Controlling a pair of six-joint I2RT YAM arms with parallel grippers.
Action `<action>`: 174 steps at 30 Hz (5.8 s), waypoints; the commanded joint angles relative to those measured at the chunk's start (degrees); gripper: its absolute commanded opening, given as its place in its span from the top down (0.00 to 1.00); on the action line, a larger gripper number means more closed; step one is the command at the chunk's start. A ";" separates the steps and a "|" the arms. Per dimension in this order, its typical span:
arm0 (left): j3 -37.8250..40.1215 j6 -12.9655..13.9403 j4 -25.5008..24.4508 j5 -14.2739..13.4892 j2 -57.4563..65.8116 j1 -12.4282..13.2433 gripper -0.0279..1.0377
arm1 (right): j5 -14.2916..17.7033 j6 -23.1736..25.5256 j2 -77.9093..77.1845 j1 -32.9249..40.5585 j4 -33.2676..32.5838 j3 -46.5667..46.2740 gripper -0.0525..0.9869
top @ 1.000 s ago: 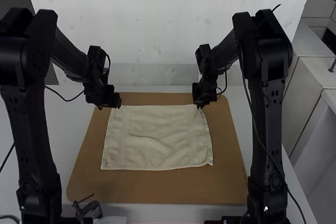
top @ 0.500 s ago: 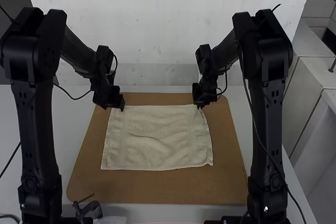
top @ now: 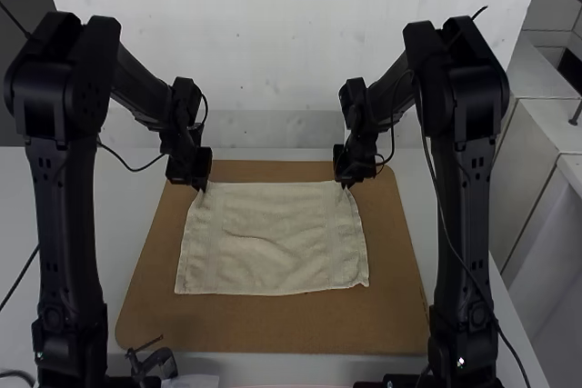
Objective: Fold the towel.
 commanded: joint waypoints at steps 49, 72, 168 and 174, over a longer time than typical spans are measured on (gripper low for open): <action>-26.65 -1.39 8.05 -0.36 -37.72 -3.78 0.96 | 2.16 -6.08 -28.60 2.83 7.24 -20.51 0.93; -34.21 2.13 8.93 -0.28 -41.23 -2.37 0.96 | 4.01 -4.23 -32.12 4.76 6.36 -28.60 0.93; -31.93 3.27 15.35 8.43 -45.01 11.87 0.04 | -8.56 -10.91 -18.67 -26.35 -19.21 -4.95 0.94; -33.51 3.18 15.88 8.43 -44.83 11.87 0.04 | -4.96 -0.28 -19.29 -5.44 -16.49 -7.06 0.94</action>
